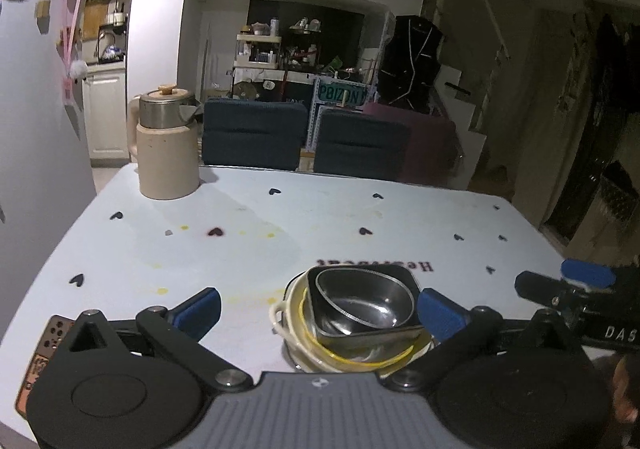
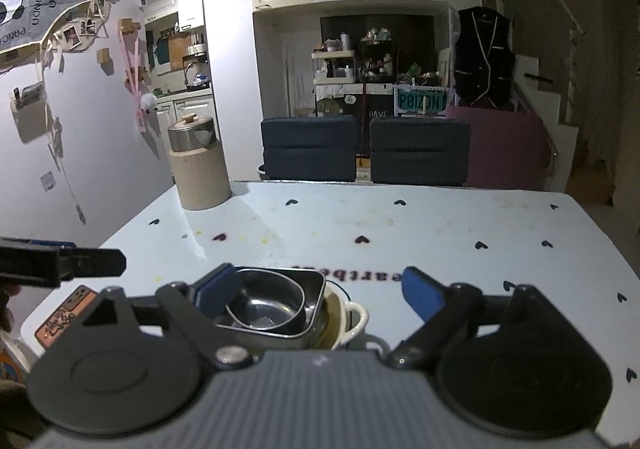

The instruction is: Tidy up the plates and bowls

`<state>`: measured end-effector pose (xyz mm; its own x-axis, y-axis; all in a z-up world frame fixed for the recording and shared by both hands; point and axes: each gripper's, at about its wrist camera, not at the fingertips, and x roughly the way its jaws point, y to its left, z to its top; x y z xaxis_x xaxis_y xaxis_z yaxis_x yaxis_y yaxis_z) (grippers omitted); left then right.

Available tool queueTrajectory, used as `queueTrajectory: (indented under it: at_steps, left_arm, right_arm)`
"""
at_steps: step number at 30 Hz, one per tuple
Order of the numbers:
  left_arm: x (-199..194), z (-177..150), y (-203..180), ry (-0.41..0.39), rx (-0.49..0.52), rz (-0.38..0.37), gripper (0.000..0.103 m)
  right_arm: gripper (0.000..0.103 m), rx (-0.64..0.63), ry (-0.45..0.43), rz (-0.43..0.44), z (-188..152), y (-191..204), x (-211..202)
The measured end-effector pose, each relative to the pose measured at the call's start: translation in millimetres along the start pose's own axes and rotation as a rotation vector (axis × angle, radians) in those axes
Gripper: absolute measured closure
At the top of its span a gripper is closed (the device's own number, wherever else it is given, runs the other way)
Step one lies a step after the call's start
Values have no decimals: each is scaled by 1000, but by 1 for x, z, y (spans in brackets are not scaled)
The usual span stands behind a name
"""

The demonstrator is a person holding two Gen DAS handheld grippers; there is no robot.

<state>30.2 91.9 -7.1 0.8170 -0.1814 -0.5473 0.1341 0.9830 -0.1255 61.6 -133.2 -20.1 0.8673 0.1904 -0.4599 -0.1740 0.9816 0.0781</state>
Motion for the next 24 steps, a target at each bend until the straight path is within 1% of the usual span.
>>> queueTrajectory:
  at_steps: [4,6,7,11,18,21,24]
  left_arm:
    - [-4,-10,-3,-3,24,38,0]
    - [-5,-15,-3,1,29,54,0]
    - [-6,-17,-2,3,32,63,0]
    - [-7,-27,-3,5,56,97,0]
    - [-10,-39,-8,3,83,119,0]
    - [-11,-43,-9,1,92,131,0]
    - [-10,-46,-11,7,95,135,0]
  right_arm:
    - [5,-2,-9,-16,-7,1,-6]
    - [1,-4,-16,-31,-10,3,-7]
    - [1,-10,-19,-37,-11,4,-8]
    - [1,-6,-24,-54,-18,3,-11]
    - [0,-21,-39,-96,-36,5,-17]
    - [0,-47,-38,-111,-43,8,-17]
    - [0,-42,-25,-100,-48,7,-17]
